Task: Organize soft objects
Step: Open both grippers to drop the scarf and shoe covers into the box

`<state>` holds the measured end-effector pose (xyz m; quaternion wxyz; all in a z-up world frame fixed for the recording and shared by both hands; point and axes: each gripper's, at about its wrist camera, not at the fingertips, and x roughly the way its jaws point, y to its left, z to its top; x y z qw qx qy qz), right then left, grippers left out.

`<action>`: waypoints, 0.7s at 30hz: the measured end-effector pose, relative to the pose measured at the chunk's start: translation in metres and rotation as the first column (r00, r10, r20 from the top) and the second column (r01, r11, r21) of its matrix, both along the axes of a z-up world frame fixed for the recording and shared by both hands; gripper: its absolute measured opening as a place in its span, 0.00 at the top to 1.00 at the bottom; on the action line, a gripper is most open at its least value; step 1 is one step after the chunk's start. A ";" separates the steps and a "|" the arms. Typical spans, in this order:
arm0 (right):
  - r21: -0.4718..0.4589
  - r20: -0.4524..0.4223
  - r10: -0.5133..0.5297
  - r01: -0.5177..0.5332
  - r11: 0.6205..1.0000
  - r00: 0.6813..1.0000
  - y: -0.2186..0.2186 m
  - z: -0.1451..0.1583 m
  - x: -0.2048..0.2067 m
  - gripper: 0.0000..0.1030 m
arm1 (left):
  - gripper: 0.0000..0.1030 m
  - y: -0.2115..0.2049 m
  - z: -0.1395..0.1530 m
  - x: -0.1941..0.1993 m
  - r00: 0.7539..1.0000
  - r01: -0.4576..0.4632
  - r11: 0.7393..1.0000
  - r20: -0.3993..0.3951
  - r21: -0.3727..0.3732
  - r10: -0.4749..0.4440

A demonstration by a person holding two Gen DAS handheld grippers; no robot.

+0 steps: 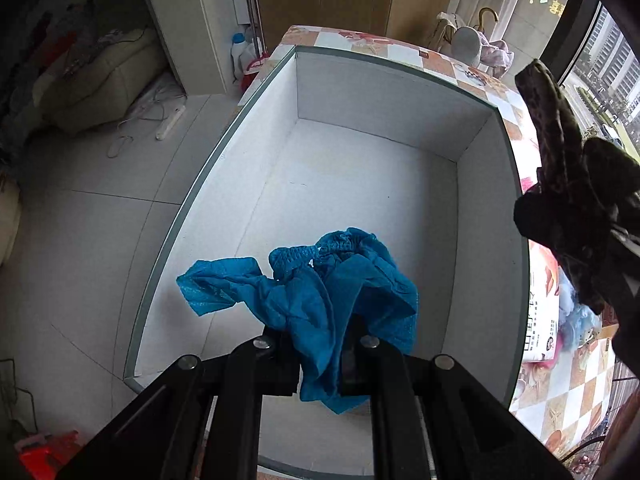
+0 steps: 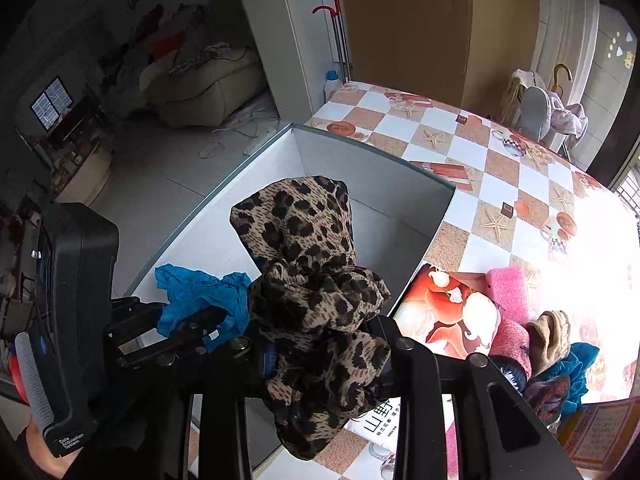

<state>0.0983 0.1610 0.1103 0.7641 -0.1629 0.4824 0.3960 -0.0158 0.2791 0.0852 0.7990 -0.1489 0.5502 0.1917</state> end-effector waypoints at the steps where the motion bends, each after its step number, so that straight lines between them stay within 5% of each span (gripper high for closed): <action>1: -0.010 0.004 -0.001 0.001 1.000 1.000 0.005 -0.001 0.004 0.66 | 0.88 0.003 0.000 0.003 1.000 0.006 1.000 -0.001 -0.010 -0.006; 21: -0.054 -0.066 -0.036 0.033 0.998 0.997 0.040 -0.020 0.044 0.66 | 0.88 0.024 -0.014 0.026 1.000 0.006 1.000 -0.030 -0.030 -0.007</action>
